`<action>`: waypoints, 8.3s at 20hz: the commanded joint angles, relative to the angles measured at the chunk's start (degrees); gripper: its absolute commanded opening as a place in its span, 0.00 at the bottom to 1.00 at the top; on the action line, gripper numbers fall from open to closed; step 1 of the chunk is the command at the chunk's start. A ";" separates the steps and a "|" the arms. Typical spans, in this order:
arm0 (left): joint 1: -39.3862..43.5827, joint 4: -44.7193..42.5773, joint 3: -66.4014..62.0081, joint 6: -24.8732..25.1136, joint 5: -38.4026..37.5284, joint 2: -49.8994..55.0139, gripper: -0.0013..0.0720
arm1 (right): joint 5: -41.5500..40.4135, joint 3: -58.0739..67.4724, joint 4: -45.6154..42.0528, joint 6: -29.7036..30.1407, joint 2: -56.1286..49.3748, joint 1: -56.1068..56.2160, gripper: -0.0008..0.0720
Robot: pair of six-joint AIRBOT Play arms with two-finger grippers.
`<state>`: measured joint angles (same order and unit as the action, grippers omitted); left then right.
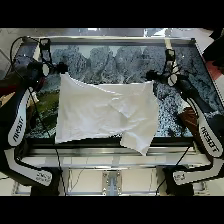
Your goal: Fold the shirts.
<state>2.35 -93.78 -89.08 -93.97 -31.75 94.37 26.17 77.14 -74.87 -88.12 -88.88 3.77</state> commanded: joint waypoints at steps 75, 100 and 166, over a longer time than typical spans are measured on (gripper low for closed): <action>-33.42 49.09 77.40 8.24 -18.21 -53.48 0.03 | 32.48 -44.39 39.06 32.57 14.38 -20.50 0.04; -9.11 8.94 1.88 13.33 -37.77 -55.93 0.03 | 63.14 16.17 7.89 11.63 51.47 -20.92 0.03; -46.73 37.03 73.40 1.92 -29.55 -46.56 0.84 | 50.82 -34.64 22.40 20.24 43.85 -21.92 0.50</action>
<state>-44.27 -56.53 -15.64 -92.60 -65.82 47.20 76.75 42.54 -52.97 -67.92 -45.21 -18.13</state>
